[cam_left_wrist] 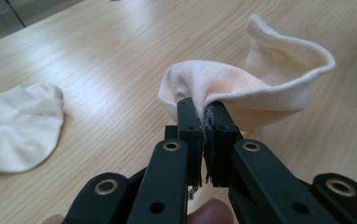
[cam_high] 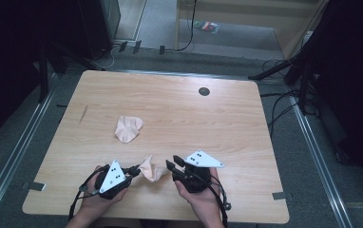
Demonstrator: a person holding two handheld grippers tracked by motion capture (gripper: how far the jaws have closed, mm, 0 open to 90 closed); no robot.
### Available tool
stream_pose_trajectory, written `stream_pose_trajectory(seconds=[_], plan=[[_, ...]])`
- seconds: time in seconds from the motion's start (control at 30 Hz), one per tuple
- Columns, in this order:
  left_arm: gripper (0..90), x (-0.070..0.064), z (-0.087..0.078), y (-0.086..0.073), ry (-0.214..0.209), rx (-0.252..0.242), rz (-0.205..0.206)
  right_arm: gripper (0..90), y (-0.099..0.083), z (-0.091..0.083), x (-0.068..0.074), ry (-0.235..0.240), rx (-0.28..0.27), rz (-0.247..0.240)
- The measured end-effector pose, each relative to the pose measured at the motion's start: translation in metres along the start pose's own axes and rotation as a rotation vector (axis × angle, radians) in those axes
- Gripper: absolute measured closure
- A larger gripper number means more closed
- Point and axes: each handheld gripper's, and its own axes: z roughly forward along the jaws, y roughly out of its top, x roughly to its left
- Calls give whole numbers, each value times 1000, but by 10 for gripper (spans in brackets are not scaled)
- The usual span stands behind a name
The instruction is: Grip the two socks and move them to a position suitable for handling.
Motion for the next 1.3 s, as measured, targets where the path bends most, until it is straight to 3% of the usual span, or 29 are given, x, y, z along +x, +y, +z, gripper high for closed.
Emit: stream_pose_trajectory(seconds=[0.1,0.2,0.27,0.37,0.43,0.47,0.5,0.57,0.67,0.7,0.77,0.87,1.0,1.1,1.13,1.17,1.2,1.23,1.27,1.3], plan=[[872,4,0,-2,2,8,-17,558,-5,8,5,69,-10,-112],[871,5,0,-3,3,17,-20,474,-7,13,2,97,-12,-148],[871,9,1,-4,13,37,-38,431,-10,17,-6,94,13,-140],[871,12,2,-5,9,45,-64,426,-18,26,-21,34,48,-95],[870,12,2,-6,3,47,-65,419,-23,34,-29,29,64,-62],[870,12,2,-6,3,47,-65,419,-23,34,-29,29,64,-62],[870,11,3,-6,-1,52,-56,393,-26,46,-37,52,88,-30],[869,10,4,-6,-4,57,-48,378,-28,57,-40,84,109,-10],[869,9,4,-7,-2,60,-43,382,-30,70,-39,85,158,-27],[869,9,4,-7,-2,61,-43,425,-31,74,-37,87,178,-44],[869,10,4,-7,-1,64,-47,598,-33,74,-32,88,199,-65],[870,12,4,-8,-11,66,-57,871,-34,71,-28,186,217,-60],[871,12,3,-8,-17,67,-58,900,-34,64,-24,155,212,-70],[871,14,2,-8,-14,65,-59,900,-33,55,-25,158,167,-63],[870,14,2,-8,-15,64,-61,882,-32,53,-26,163,144,-57],[870,14,2,-8,-11,64,-61,740,-32,51,-28,169,111,-42],[870,14,2,-8,-11,64,-61,740,-32,51,-28,169,111,-42],[870,14,3,-9,-12,66,-60,502,-30,54,-31,194,95,0],[870,14,3,-9,-13,71,-56,441,-30,57,-32,188,103,4],[870,14,3,-9,-13,71,-56,441,-30,57,-32,188,103,4]])
